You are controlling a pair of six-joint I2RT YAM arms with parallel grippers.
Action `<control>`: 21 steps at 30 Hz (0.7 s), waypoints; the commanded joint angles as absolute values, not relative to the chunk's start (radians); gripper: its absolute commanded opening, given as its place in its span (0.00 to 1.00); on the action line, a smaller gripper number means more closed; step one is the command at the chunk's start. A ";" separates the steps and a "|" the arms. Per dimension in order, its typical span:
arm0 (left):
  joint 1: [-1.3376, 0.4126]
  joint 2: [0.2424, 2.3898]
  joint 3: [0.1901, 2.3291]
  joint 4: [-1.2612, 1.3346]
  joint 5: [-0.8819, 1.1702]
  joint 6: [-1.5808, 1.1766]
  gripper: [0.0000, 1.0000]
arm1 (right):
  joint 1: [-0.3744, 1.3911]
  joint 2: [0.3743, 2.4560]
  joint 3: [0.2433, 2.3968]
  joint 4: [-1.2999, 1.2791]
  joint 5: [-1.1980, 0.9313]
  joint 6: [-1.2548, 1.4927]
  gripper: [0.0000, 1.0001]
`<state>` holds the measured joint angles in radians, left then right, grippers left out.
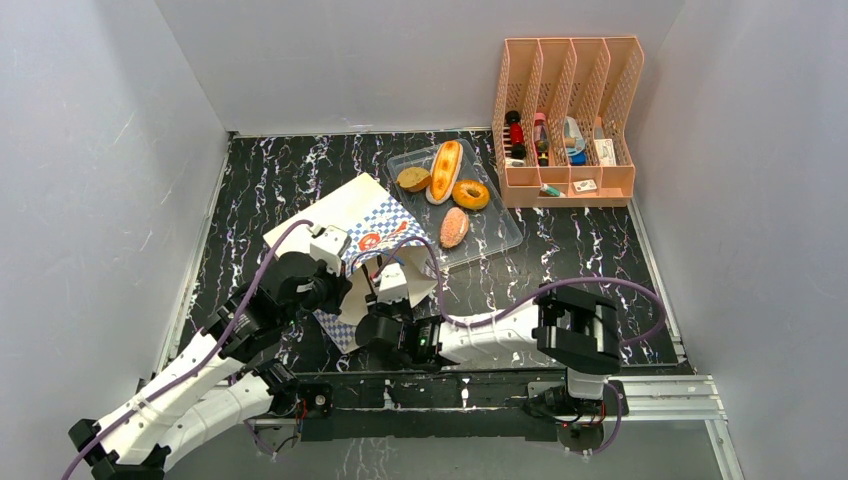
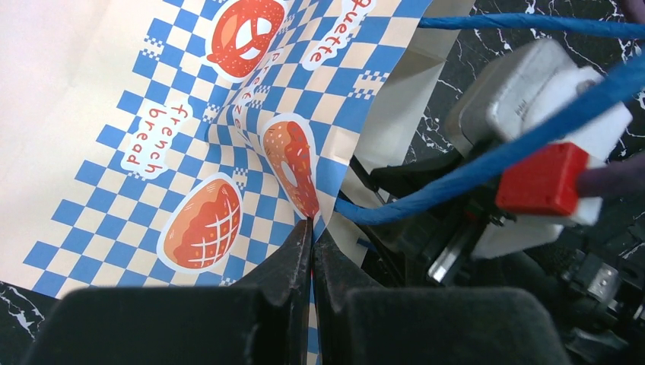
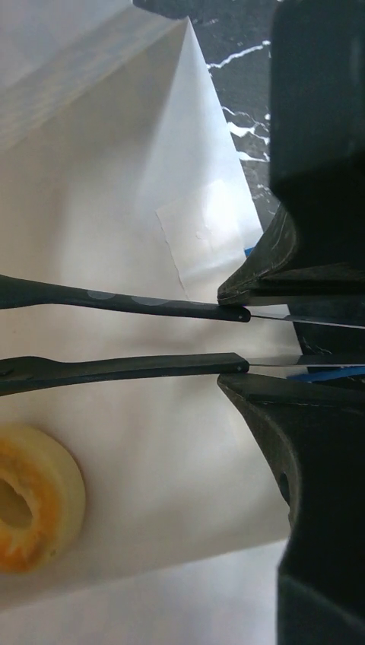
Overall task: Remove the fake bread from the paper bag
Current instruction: Place the clamp on the paper bag.
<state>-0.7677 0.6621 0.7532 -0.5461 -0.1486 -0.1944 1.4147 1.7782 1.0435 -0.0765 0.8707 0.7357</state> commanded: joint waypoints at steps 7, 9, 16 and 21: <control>-0.765 0.669 0.741 -0.515 -0.117 -0.204 0.00 | 1.335 1.821 1.097 0.109 0.869 0.582 0.36; -0.766 0.669 0.738 -0.513 -0.114 -0.203 0.00 | 1.328 1.835 1.111 0.121 0.859 0.572 0.37; -0.765 0.669 0.735 -0.509 -0.109 -0.203 0.00 | 1.301 1.916 1.150 0.145 0.819 0.565 0.44; -0.765 0.666 0.733 -0.509 -0.107 -0.205 0.00 | 1.301 1.918 1.124 0.158 0.821 0.585 0.45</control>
<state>-0.7658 0.6746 0.7357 -0.5308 -0.1410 -0.1947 1.3060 1.9236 1.1149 0.1097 0.8268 0.5846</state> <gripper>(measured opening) 0.007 0.445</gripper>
